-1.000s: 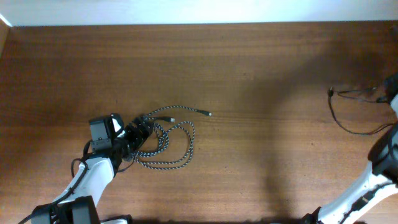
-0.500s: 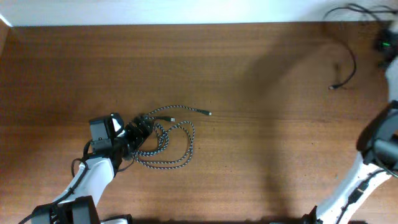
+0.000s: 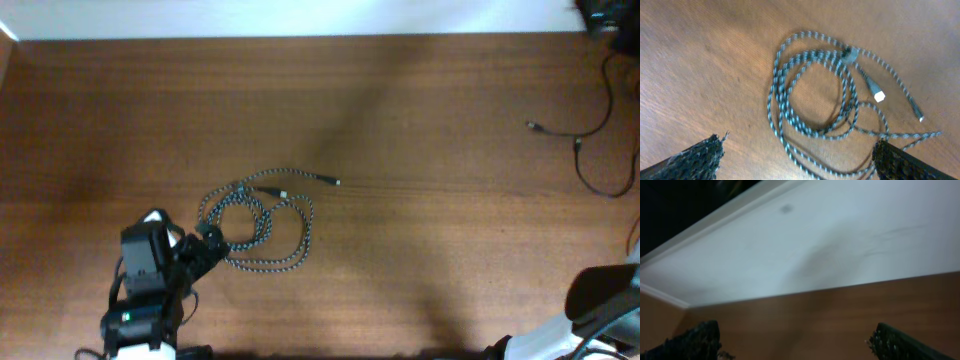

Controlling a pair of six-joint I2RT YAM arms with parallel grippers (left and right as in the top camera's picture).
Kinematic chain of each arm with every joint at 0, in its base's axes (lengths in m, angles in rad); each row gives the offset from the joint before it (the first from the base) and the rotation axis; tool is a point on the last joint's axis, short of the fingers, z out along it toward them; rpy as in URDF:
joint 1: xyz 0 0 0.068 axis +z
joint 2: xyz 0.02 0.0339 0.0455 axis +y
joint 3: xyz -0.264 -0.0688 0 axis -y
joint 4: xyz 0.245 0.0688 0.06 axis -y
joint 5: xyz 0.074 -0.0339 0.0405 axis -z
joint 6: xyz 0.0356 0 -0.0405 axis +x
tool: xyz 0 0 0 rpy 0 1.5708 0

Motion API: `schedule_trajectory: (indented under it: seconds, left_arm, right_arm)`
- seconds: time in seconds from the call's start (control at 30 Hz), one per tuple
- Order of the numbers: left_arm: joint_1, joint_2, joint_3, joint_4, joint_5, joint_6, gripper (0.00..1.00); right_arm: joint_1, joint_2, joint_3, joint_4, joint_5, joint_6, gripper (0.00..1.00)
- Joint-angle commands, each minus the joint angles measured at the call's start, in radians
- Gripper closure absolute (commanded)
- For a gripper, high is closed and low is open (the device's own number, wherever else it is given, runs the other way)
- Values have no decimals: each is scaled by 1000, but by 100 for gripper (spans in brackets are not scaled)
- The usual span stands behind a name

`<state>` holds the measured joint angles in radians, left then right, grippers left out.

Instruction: Untangle cables

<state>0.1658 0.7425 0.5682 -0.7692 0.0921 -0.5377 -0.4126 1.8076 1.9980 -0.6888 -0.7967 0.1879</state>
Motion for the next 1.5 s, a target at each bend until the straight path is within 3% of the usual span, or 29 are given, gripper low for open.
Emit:
schedule_trajectory:
  seconds: [0.0, 0.03, 0.13, 0.17, 0.2, 0.27, 0.33, 0.37, 0.47, 0.57, 0.63, 0.7, 0.73, 0.77, 0.83, 0.87, 0.9, 0.93, 0.97, 1.07, 1.17, 1.23, 1.3, 1.37, 1.47]
  left_arm:
    - [-22, 58, 5, -107, -80, -97, 9]
    - [-22, 179, 5, -85, -79, -227, 9]
    - [-22, 477, 5, 132, 107, -285, 22]
    - [-22, 626, 5, 194, 141, -397, 23]
    - [-22, 704, 5, 236, 184, -406, 23]
    - [-68, 829, 5, 294, 189, -471, 12]
    - [-196, 886, 5, 353, 148, -472, 87]
    - [-225, 886, 5, 329, 122, -471, 100]
    - [-240, 885, 39, 440, 267, -278, 100]
    - [-357, 885, 207, 672, 329, -344, 100]
    - [-482, 886, 427, 718, 208, -386, 100]
    - [-688, 897, 573, 826, -65, -386, 100]
    - [-774, 946, 593, 928, -108, -390, 100]
    - [-863, 1069, 596, 1100, -107, -473, 100]
    - [-935, 1274, 615, 1311, -17, -554, 100]
    - [-955, 1352, 639, 1242, -4, -553, 92]
    - [-955, 1384, 640, 1166, -3, -553, 72]
    - [-955, 1385, 640, 1118, 0, -523, 1]
    - [-949, 1382, 649, 1114, 30, -433, 1]
    - [-883, 1282, 692, 621, 34, -123, 1]
    - [-821, 1009, 692, 197, -303, -16, 1]
    - [-719, 806, 692, -37, -362, 32, 1]
    - [-540, 617, 692, -161, -348, 32, 1]
    - [-303, 362, 691, -202, -219, 143, 1]
    - [-153, 4, 691, -258, -230, 199, 1]
  right_arm:
    - [110, -29, 3, -25, -40, 5, 1]
    - [145, -29, 3, -43, -113, 5, 1]
    - [191, -29, 3, -78, -124, 5, 1]
    - [191, -29, 3, -92, -123, 4, 1]
    - [191, -29, 3, -94, -124, 4, 1]
    - [191, -29, 3, -121, -123, 4, 1]
    - [191, -29, 3, -131, -124, 5, 1]
    - [190, -29, 3, -132, -124, 4, 1]
    - [190, -29, 3, -136, -124, 5, 1]
    - [190, -29, 3, -146, -124, 5, 1]
    - [190, -29, 3, -167, -124, 4, 1]
    - [189, -29, 3, -169, -123, 4, 1]
    - [189, -29, 3, -174, -123, 4, 1]
    - [188, -29, 3, -175, -123, 4, 1]
    - [187, -29, 3, -175, -108, 4, 1]
    - [187, -29, 3, -175, -108, 4, 1]
    - [187, -29, 3, -175, -108, 4, 1]
    - [187, -29, 3, -175, -108, 4, 1]
    - [187, -29, 3, -175, -108, 4, 1]
    - [175, -29, 3, -176, -109, 5, 1]
    - [142, -29, 3, -187, -177, 9, 1]
    - [122, -29, 3, -187, -306, 10, 1]
    - [114, -30, 3, -137, -421, 12, 1]
    - [68, -31, 3, -115, -511, 13, 1]
    - [53, -31, 3, -122, -570, 14, 1]
